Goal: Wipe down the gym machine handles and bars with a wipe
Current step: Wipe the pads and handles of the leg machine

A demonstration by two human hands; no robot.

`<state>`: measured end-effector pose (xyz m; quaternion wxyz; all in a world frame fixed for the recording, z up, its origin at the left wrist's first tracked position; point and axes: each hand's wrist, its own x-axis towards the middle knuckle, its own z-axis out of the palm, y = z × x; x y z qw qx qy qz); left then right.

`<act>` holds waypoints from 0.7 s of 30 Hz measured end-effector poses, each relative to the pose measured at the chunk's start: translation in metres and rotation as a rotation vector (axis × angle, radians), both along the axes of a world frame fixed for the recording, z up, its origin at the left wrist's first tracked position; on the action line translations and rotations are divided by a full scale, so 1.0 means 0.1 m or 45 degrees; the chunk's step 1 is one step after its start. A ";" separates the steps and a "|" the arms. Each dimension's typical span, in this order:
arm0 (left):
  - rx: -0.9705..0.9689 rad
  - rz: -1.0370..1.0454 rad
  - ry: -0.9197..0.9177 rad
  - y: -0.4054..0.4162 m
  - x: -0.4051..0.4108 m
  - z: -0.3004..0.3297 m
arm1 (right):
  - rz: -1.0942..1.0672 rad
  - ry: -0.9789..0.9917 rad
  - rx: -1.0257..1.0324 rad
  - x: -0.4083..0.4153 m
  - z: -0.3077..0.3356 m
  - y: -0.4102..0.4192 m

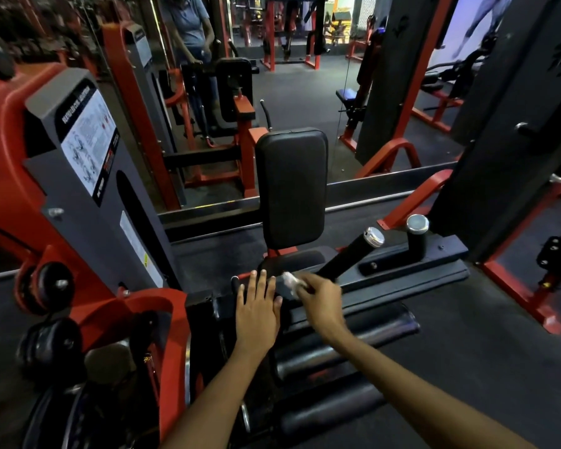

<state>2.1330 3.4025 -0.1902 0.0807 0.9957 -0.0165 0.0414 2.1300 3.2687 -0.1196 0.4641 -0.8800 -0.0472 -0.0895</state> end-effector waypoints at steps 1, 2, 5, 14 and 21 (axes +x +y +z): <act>-0.015 -0.017 -0.021 0.00 0.00 0.00 | 0.047 -0.150 -0.182 0.13 0.04 0.08; -0.008 -0.028 -0.024 0.01 0.00 0.00 | 0.166 -0.266 -0.434 0.25 0.08 0.14; 0.039 -0.018 0.029 0.01 -0.02 0.02 | 0.446 -0.056 -1.318 0.51 0.16 0.08; 0.055 -0.041 0.062 0.03 0.00 0.02 | 0.381 -0.113 -1.902 0.63 0.65 -0.26; 0.036 -0.045 0.115 0.03 0.00 0.05 | 0.060 -0.099 -1.711 0.62 0.85 -0.50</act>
